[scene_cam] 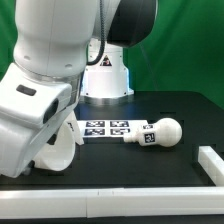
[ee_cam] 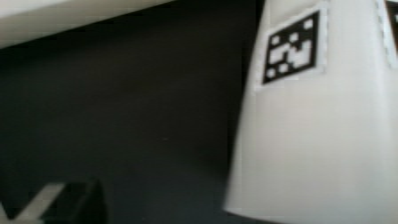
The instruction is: Assemble lamp
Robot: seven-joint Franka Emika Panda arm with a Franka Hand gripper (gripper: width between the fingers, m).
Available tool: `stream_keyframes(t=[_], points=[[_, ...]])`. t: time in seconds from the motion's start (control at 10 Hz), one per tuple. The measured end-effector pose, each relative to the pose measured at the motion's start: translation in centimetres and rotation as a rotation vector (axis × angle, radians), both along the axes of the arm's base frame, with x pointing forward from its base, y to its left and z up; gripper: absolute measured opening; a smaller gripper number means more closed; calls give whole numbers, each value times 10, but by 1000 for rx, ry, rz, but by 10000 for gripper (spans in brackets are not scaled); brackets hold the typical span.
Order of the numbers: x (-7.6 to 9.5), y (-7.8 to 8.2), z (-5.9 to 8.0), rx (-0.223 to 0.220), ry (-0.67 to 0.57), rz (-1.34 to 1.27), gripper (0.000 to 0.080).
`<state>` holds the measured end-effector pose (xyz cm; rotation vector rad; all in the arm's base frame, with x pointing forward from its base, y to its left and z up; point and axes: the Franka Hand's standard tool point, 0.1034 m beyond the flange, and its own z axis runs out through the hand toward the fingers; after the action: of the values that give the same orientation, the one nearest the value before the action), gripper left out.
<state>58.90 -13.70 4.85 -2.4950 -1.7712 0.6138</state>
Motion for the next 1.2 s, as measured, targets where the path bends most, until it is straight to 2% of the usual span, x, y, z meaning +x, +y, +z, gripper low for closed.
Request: stream_keyframes(t=[0.1, 0.2, 0.4, 0.6, 0.9, 1.2], points=[[0, 0, 0, 0, 0, 0, 672], [0, 0, 0, 0, 0, 0, 692], [0, 5, 0, -7, -2, -25, 698], [2, 33, 3, -32, 6, -78, 699], [8, 55, 12, -47, 7, -98, 699], [13, 82, 32, -61, 2, -98, 699]])
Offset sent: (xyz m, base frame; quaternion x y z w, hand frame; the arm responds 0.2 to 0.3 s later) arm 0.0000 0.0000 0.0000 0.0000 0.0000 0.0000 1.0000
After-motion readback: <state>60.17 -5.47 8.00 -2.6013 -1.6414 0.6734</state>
